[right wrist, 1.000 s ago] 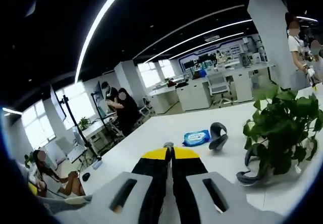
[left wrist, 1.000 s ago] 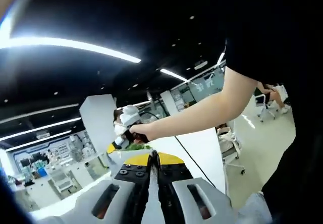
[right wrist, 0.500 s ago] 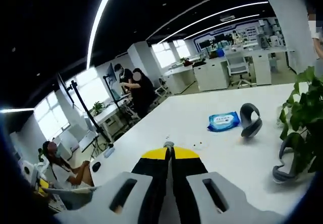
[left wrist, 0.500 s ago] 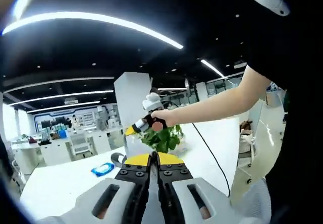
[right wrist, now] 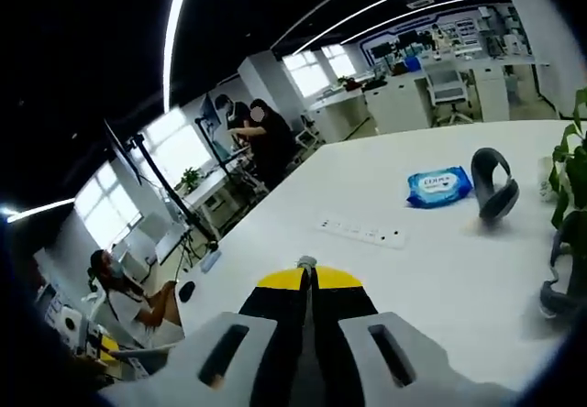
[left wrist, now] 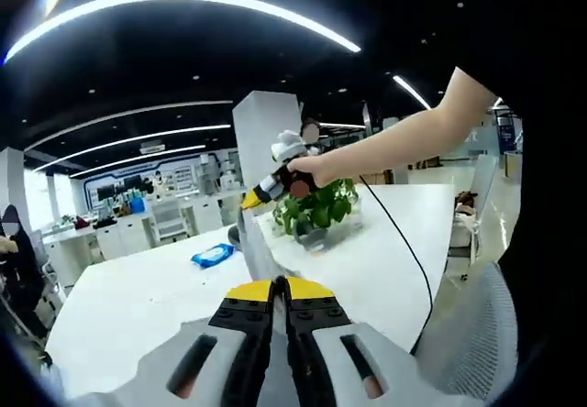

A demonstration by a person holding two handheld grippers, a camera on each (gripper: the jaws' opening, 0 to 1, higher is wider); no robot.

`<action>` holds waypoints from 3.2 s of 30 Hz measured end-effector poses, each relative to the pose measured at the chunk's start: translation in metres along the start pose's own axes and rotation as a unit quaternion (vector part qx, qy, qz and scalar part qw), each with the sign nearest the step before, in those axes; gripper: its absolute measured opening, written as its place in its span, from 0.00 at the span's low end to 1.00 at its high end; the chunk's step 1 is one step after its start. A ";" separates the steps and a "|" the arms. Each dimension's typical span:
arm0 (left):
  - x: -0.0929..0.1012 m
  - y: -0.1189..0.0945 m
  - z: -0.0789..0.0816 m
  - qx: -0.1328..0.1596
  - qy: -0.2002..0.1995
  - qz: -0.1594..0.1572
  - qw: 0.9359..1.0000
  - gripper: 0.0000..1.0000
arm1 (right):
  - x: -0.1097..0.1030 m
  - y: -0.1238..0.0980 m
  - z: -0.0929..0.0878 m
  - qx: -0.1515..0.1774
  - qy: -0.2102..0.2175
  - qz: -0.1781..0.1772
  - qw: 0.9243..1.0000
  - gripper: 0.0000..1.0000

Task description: Fold the towel on the table until its edges align and the towel forms a compact rectangular stack.

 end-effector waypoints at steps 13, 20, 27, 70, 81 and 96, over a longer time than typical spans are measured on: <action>-0.022 -0.025 -0.016 -0.012 -0.021 0.047 0.999 0.03 | -0.015 0.030 -0.003 -0.017 -0.008 0.030 0.999 0.00; -0.035 -0.029 -0.030 -0.043 -0.016 0.075 0.996 0.03 | -0.016 0.046 -0.009 -0.025 0.004 0.035 0.999 0.00; -0.044 -0.027 -0.044 -0.081 -0.011 0.076 0.994 0.03 | -0.019 0.064 -0.016 -0.041 -0.004 0.032 0.999 0.00; -0.106 -0.030 -0.187 -0.395 -0.034 0.087 0.914 0.15 | 0.014 0.203 -0.110 -0.065 0.126 0.030 0.989 0.04; -0.093 -0.011 -0.166 -0.316 -0.023 0.027 0.948 0.17 | 0.056 0.144 -0.111 -0.063 0.094 -0.003 0.994 0.12; -0.040 0.048 -0.101 -0.256 0.046 -0.092 0.961 0.11 | 0.092 0.034 -0.148 -0.084 0.019 -0.090 0.992 0.00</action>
Point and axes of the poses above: the point that each gripper's makers call its tool centre point, and the gripper's own axes: y roughly forward along the fingers, x roughly to its right, z roughly out of its top, the point moved 8 cm from there along -y, roughly backward along the fingers
